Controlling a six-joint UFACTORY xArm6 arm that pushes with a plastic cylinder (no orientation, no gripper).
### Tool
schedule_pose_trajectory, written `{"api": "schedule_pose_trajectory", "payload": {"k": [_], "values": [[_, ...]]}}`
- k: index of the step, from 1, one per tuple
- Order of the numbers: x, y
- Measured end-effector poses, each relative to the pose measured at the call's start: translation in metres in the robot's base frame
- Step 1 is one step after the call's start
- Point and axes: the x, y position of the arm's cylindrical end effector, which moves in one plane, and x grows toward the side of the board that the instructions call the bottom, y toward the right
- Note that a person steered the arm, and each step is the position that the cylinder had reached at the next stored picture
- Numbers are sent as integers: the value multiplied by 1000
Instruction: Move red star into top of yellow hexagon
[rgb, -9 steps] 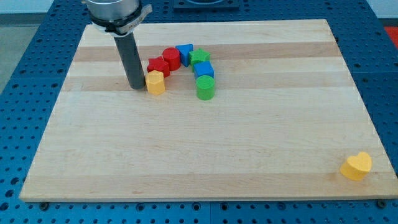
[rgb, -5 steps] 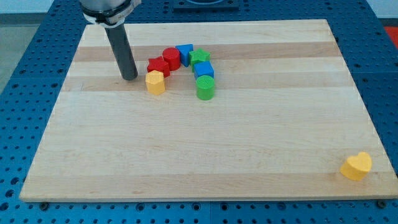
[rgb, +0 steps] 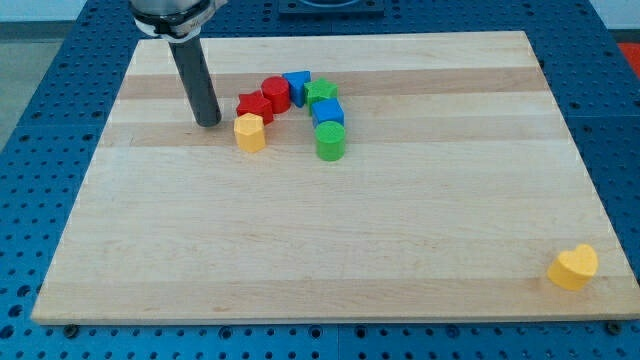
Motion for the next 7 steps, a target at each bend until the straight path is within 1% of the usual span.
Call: {"api": "schedule_pose_trajectory", "payload": {"k": [2, 4, 7], "values": [[-27, 0], [-27, 15], [-27, 22]]}}
